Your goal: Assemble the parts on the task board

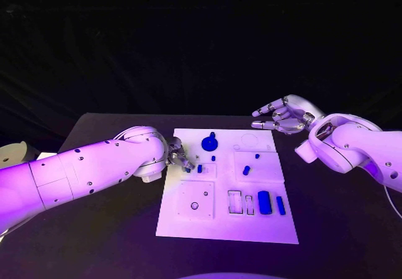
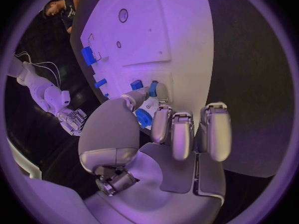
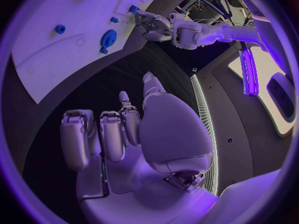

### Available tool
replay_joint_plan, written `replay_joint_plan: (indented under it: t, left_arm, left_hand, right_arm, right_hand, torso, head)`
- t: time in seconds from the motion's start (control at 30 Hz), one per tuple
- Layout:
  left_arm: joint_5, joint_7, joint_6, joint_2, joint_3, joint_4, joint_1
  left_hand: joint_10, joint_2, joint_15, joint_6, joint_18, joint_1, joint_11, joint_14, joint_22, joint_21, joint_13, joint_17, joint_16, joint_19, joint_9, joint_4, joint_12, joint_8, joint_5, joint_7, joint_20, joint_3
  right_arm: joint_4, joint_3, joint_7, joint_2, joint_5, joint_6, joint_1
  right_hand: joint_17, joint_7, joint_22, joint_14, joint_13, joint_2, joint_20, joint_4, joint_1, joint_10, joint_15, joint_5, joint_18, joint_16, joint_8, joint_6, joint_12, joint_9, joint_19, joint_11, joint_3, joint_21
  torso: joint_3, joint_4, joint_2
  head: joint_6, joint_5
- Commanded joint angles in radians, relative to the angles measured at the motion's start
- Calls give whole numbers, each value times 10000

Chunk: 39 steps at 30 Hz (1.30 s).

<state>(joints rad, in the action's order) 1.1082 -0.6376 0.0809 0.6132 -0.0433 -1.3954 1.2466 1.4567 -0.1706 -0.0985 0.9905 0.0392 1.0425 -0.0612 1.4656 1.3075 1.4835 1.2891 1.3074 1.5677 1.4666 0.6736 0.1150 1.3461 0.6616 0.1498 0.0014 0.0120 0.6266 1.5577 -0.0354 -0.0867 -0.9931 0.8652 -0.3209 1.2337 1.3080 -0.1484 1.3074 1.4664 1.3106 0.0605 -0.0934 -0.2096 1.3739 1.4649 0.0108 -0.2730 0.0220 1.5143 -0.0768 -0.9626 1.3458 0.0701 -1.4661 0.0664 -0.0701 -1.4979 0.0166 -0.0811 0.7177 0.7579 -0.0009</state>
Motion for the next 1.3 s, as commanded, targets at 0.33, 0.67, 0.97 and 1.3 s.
replay_joint_plan:
  t: [0.33, 0.67, 0.97, 1.3]
  left_arm:
    - [66, -115, 184, -59, -55, 3, -82]
    - [121, -142, 417, -42, -54, 62, -82]
    - [191, -164, 486, -6, -50, 80, -82]
    - [213, -178, 342, 32, -35, 66, -82]
  left_hand:
    - [169, 7, -134, 170, -112, -360, -45, 1052, 1571, 124, 243, 2634, 31, 539, 25, 244, 201, -9, 53, -33, -115, -484]
    - [212, -89, -150, 224, -118, -441, -65, 1052, 1598, 139, 347, 2634, 31, 551, 22, 319, 278, 1, 56, -57, -131, -770]
    - [225, -95, -177, 306, -123, -292, -70, 1052, 1624, 140, 420, 2634, 31, 559, -22, 810, 297, -36, 69, -76, -150, -2393]
    - [237, 52, -165, 359, -126, -72, -70, 1052, 1648, 143, 465, 2634, 31, 569, -41, 1424, 305, -42, 84, -60, -156, -3504]
  right_arm:
    - [2, 0, -100, 5, 71, 128, -6]
    - [7, 0, -99, -4, 71, 134, -6]
    - [12, 0, -111, -6, 99, 155, -6]
    - [8, 0, -113, -7, 109, 153, -7]
  right_hand:
    - [1592, 14, 1452, 801, 1474, -51, 46, 6, -49, 129, 50, -36, 73, -73, -9, -70, -24, -3, -417, -72, -59, 37]
    - [1591, 14, 1450, 801, 1475, -55, 46, 9, -48, 129, 51, -47, 73, -75, -10, -71, -22, -3, -416, -72, -64, 39]
    - [1591, 14, 1450, 801, 1472, -57, 46, 9, -50, 127, 51, -51, 73, -75, -10, -72, -27, -3, -416, -71, -67, 39]
    - [1602, 14, 1454, 804, 1479, -62, 47, 4, -59, 133, 51, -59, 72, -68, -10, -73, -10, -2, -418, -71, -73, 37]
  torso:
    - [2, 1, -4]
    - [-2, 1, -2]
    - [-6, 7, -4]
    - [-10, -5, -3]
  head:
    - [9, -7]
    - [13, -16]
    - [11, -26]
    - [9, -30]
